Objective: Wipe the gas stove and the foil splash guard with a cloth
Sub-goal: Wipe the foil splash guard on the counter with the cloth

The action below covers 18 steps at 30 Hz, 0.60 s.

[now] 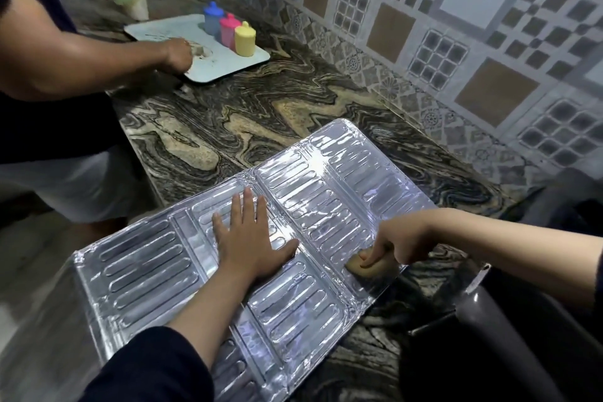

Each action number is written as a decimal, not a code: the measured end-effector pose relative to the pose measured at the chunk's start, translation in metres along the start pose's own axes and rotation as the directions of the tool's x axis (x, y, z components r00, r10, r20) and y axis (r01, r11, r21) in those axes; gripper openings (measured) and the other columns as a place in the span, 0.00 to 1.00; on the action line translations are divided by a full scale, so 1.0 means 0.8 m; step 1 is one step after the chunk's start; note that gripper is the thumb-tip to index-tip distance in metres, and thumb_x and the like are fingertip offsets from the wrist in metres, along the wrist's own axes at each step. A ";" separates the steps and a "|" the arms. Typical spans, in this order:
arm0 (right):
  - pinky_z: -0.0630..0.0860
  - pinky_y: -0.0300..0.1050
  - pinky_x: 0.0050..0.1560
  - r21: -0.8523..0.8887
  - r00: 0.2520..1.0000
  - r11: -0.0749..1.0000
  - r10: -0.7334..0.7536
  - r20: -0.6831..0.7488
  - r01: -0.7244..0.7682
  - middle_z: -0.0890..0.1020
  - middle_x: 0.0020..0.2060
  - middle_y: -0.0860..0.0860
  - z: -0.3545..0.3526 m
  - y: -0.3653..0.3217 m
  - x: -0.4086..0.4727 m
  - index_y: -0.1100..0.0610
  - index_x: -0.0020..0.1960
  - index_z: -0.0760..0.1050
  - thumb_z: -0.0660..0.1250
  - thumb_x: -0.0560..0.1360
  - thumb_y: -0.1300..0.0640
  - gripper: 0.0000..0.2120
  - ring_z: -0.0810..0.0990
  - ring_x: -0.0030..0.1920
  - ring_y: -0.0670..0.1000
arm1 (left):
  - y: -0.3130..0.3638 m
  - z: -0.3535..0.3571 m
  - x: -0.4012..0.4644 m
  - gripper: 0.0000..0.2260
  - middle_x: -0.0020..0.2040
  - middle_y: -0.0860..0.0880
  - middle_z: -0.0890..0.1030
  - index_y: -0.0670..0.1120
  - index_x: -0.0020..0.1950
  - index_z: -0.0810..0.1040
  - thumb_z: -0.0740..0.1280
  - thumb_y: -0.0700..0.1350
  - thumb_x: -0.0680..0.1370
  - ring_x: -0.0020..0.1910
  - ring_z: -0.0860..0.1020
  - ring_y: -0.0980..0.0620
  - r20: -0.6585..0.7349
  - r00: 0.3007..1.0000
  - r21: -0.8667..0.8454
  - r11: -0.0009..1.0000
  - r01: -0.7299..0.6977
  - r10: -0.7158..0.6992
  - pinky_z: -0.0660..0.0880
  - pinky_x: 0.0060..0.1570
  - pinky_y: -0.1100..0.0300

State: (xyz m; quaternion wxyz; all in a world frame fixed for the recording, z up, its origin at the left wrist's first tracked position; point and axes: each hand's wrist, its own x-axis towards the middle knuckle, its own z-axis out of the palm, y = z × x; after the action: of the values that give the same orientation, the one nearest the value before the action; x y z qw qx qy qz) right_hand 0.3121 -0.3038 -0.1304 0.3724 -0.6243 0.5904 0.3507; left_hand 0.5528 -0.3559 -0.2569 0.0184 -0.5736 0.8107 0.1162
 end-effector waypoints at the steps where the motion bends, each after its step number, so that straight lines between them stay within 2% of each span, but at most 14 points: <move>1: 0.65 0.25 0.28 0.003 1.000 1.000 0.007 0.000 -0.008 0.78 0.23 0.35 -0.001 0.001 -0.001 0.50 0.63 0.78 0.60 0.73 0.66 0.22 0.72 0.25 0.35 | 0.001 0.000 0.000 0.50 0.77 0.42 0.34 0.45 0.78 0.39 0.44 0.77 0.68 0.76 0.36 0.42 0.001 1.000 0.001 1.000 0.000 0.000 0.42 0.69 0.33; 2: 0.66 0.25 0.32 0.017 1.000 1.000 0.012 0.012 -0.013 0.77 0.25 0.34 0.000 0.001 0.000 0.50 0.61 0.79 0.65 0.75 0.60 0.16 0.72 0.28 0.33 | 0.001 0.000 0.000 0.50 0.77 0.43 0.34 0.45 0.78 0.39 0.44 0.78 0.68 0.77 0.36 0.42 0.002 1.000 0.006 1.000 0.000 0.000 0.42 0.69 0.33; 3: 0.68 0.29 0.38 0.033 0.999 0.999 0.038 0.039 -0.039 0.78 0.32 0.35 0.001 0.002 0.002 0.50 0.59 0.80 0.69 0.73 0.52 0.15 0.73 0.35 0.34 | 0.002 -0.001 0.000 0.50 0.77 0.42 0.34 0.45 0.78 0.39 0.44 0.78 0.68 0.77 0.36 0.42 0.005 1.000 0.011 1.000 0.000 0.000 0.43 0.69 0.33; 5: 0.70 0.40 0.43 0.036 0.987 0.993 0.107 0.119 -0.112 0.79 0.41 0.43 0.008 0.005 0.009 0.48 0.57 0.81 0.73 0.67 0.43 0.20 0.73 0.42 0.44 | 0.001 -0.003 -0.001 0.50 0.77 0.42 0.34 0.45 0.78 0.39 0.44 0.77 0.68 0.77 0.37 0.42 0.008 1.000 0.013 1.000 -0.003 0.003 0.43 0.69 0.32; 7: 0.70 0.42 0.39 0.077 0.979 0.988 0.120 0.166 -0.134 0.80 0.41 0.47 0.005 0.007 0.004 0.51 0.55 0.82 0.74 0.66 0.43 0.21 0.73 0.40 0.48 | 0.000 -0.004 -0.002 0.50 0.77 0.42 0.34 0.45 0.78 0.39 0.44 0.77 0.69 0.77 0.37 0.41 0.009 1.000 0.016 1.000 -0.009 0.009 0.44 0.69 0.32; 9: 0.73 0.42 0.37 0.099 0.982 0.989 0.095 0.162 -0.112 0.82 0.39 0.47 -0.013 0.006 -0.007 0.53 0.54 0.82 0.71 0.71 0.50 0.13 0.75 0.38 0.48 | 0.000 -0.005 -0.003 0.50 0.77 0.42 0.34 0.45 0.78 0.39 0.43 0.78 0.68 0.77 0.37 0.41 0.011 1.000 0.035 0.999 -0.016 0.016 0.46 0.69 0.32; 10: 0.75 0.44 0.39 0.104 0.987 0.990 0.079 0.138 -0.093 0.83 0.41 0.49 -0.026 0.007 -0.011 0.53 0.55 0.82 0.69 0.73 0.56 0.11 0.77 0.39 0.49 | 0.000 -0.006 -0.004 0.50 0.77 0.42 0.34 0.45 0.78 0.39 0.41 0.78 0.68 0.77 0.37 0.40 0.011 1.000 0.045 0.999 -0.018 0.018 0.46 0.69 0.32; 12: 0.78 0.48 0.44 0.036 0.999 0.999 0.037 0.011 -0.037 0.84 0.47 0.51 -0.058 0.005 -0.022 0.50 0.57 0.81 0.62 0.73 0.67 0.19 0.78 0.44 0.49 | 0.000 -0.006 -0.002 0.51 0.77 0.41 0.34 0.45 0.78 0.38 0.37 0.78 0.66 0.77 0.38 0.40 0.012 1.000 0.063 0.998 -0.023 0.023 0.47 0.69 0.32; 14: 0.78 0.42 0.40 0.042 0.991 0.999 0.008 -0.134 -0.003 0.84 0.47 0.49 -0.091 -0.006 -0.036 0.48 0.59 0.80 0.58 0.69 0.72 0.28 0.78 0.44 0.48 | 0.001 -0.006 -0.001 0.52 0.77 0.41 0.34 0.45 0.78 0.38 0.35 0.77 0.63 0.77 0.38 0.40 0.014 1.000 0.060 0.998 -0.023 0.022 0.47 0.68 0.32; 16: 0.77 0.41 0.42 0.075 0.954 0.995 -0.040 -0.297 0.066 0.83 0.44 0.45 -0.125 -0.020 -0.041 0.45 0.60 0.78 0.60 0.72 0.69 0.25 0.79 0.43 0.47 | 0.002 -0.006 0.001 0.53 0.77 0.41 0.33 0.45 0.78 0.38 0.34 0.77 0.62 0.76 0.37 0.40 0.014 1.000 0.046 0.999 -0.018 0.018 0.46 0.68 0.32; 18: 0.78 0.45 0.50 0.081 0.871 0.986 -0.087 -0.483 0.143 0.83 0.46 0.45 -0.149 -0.034 -0.029 0.45 0.59 0.78 0.62 0.77 0.60 0.16 0.79 0.45 0.47 | 0.002 -0.004 0.002 0.52 0.77 0.41 0.33 0.47 0.78 0.37 0.34 0.77 0.62 0.76 0.37 0.39 0.005 1.000 0.036 0.999 -0.021 0.021 0.45 0.68 0.31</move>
State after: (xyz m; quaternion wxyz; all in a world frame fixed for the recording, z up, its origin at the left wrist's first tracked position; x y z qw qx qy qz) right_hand 0.3375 -0.3967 -0.0522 0.2704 -0.7032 0.6447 0.1290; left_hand 0.5515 -0.3575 -0.2539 0.0295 -0.5643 0.8186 0.1029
